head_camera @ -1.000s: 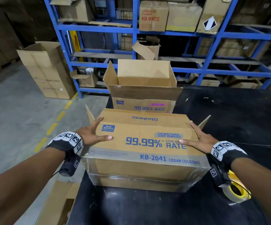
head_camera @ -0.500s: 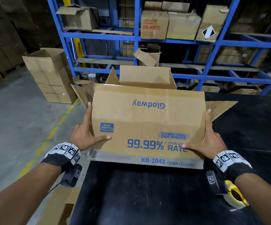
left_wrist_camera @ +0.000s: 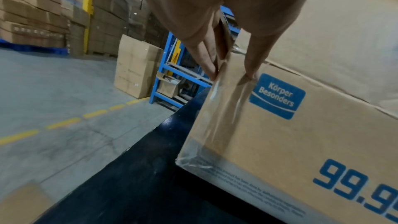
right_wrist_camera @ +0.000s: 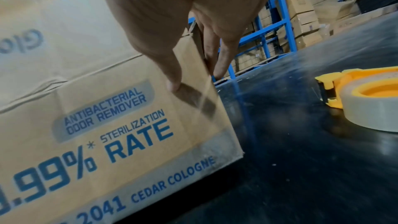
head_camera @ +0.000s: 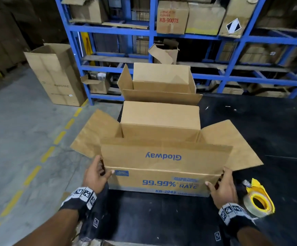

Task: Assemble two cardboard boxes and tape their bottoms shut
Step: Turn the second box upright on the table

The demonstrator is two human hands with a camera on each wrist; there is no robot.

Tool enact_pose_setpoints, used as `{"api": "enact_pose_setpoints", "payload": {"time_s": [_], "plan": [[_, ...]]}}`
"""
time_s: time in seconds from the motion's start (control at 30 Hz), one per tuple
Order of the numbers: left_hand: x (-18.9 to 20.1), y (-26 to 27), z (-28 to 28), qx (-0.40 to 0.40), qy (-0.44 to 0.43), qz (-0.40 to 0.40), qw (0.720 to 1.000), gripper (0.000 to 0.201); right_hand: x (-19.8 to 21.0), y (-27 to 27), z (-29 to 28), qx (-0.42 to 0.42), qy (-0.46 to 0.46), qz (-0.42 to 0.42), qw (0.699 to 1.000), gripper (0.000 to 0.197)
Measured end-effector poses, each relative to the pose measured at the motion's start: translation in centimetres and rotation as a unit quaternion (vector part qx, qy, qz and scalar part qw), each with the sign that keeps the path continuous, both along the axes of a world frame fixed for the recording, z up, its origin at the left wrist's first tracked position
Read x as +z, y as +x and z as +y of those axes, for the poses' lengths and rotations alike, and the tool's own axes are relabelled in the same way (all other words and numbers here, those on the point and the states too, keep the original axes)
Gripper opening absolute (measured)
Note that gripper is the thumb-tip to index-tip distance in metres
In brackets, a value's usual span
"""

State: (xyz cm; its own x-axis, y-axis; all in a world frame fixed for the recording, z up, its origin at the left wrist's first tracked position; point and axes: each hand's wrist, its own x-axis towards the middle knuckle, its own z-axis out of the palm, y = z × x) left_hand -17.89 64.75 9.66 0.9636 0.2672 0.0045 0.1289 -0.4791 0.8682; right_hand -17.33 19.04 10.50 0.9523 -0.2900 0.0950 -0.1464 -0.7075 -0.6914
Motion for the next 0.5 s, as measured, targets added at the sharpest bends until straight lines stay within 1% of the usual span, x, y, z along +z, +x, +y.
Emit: {"api": "enact_pose_setpoints", "payload": {"time_s": [0.07,0.13,0.17,0.2,0.23,0.27,0.3,0.33,0.37,0.4,0.43,0.47,0.5], "plan": [[-0.9,0.5,0.1,0.028,0.027,0.029,0.999,0.043,-1.0,0.2,-0.4,0.003,-0.033,-0.016,0.999,0.046],[-2.4,0.4,0.8,0.06,0.039,0.059,0.996,0.034,-1.6,0.0,-1.0,0.032,-0.059,-0.027,0.997,0.02],[-2.9,0.0,1.0,0.058,0.048,0.071,0.995,0.028,-1.5,-0.2,-1.5,0.053,-0.058,-0.027,0.997,0.019],[-3.2,-0.8,1.3,0.036,0.063,0.069,0.995,0.02,-1.6,-0.6,-2.1,0.063,-0.049,-0.021,0.997,0.022],[-3.3,-1.7,1.7,-0.006,0.089,0.041,0.995,0.018,-1.9,-0.8,-2.9,0.067,-0.03,-0.012,0.997,0.026],[-3.4,-2.6,2.2,-0.058,0.111,0.0,0.992,0.031,-1.5,-1.2,-3.5,0.072,-0.003,0.004,0.997,0.035],[-2.9,-3.5,2.7,-0.1,0.126,-0.044,0.986,0.043,-1.7,-1.4,-4.3,0.088,0.039,-0.001,0.995,0.046],[-2.4,-4.1,3.2,-0.116,0.113,-0.076,0.984,0.044,-1.4,-1.8,-4.5,0.092,0.089,0.012,0.992,0.052],[-2.0,-4.5,3.6,-0.102,0.075,-0.087,0.988,0.038,-1.4,-1.8,-5.0,0.098,0.148,0.032,0.984,0.051],[-1.0,-4.9,3.6,-0.077,0.016,-0.076,0.994,0.033,-0.7,-1.9,-4.9,0.081,0.225,0.051,0.97,0.042],[-0.5,-5.0,3.7,-0.041,-0.069,-0.047,0.996,0.036,-0.4,-1.7,-5.0,0.071,0.298,0.059,0.95,0.035],[0.2,-5.0,3.7,-0.012,-0.153,-0.017,0.988,0.041,0.3,-1.6,-4.9,0.042,0.355,0.066,0.932,0.048],[0.9,-4.9,3.6,0.014,-0.227,0.004,0.974,0.045,0.8,-1.5,-4.8,0.029,0.395,0.07,0.915,0.071]]}}
